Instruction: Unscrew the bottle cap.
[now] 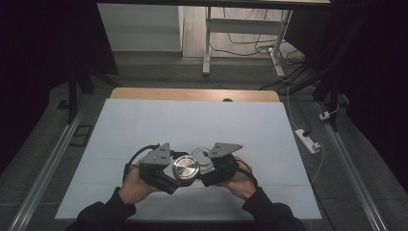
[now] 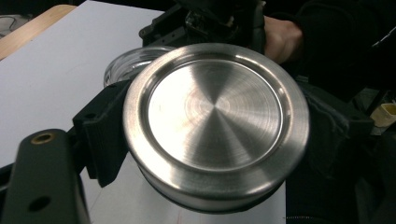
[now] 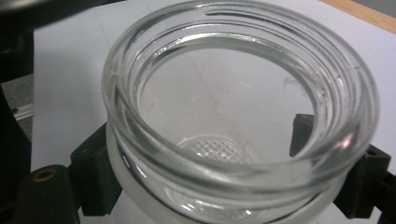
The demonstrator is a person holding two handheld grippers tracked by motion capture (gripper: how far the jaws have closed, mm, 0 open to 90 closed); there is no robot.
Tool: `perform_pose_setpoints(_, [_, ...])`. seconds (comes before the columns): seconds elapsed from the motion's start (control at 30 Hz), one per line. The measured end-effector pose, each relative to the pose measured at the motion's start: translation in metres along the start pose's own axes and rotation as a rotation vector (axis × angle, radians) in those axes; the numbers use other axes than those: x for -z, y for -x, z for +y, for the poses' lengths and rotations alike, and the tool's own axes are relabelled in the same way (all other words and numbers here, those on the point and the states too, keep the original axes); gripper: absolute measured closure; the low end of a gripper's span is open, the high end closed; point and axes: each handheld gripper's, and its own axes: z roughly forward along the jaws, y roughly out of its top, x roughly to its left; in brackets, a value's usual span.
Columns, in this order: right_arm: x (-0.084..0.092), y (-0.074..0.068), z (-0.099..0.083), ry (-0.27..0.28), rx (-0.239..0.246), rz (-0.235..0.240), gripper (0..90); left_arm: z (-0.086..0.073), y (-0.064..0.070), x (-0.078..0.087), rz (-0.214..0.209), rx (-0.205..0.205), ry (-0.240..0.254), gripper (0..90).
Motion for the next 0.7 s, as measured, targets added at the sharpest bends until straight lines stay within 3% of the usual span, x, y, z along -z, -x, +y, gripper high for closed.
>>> perform_pose_setpoints(0.33, [0.003,0.006,0.001,0.006,-0.025,-0.024,14.5,-0.007,0.007,-0.006,-0.015,-0.015,-0.022,19.0])
perform_pose_setpoints(0.7, [0.001,0.012,0.002,0.011,-0.049,-0.042,14.5,-0.013,0.011,-0.011,-0.031,-0.008,-0.004,18.9])
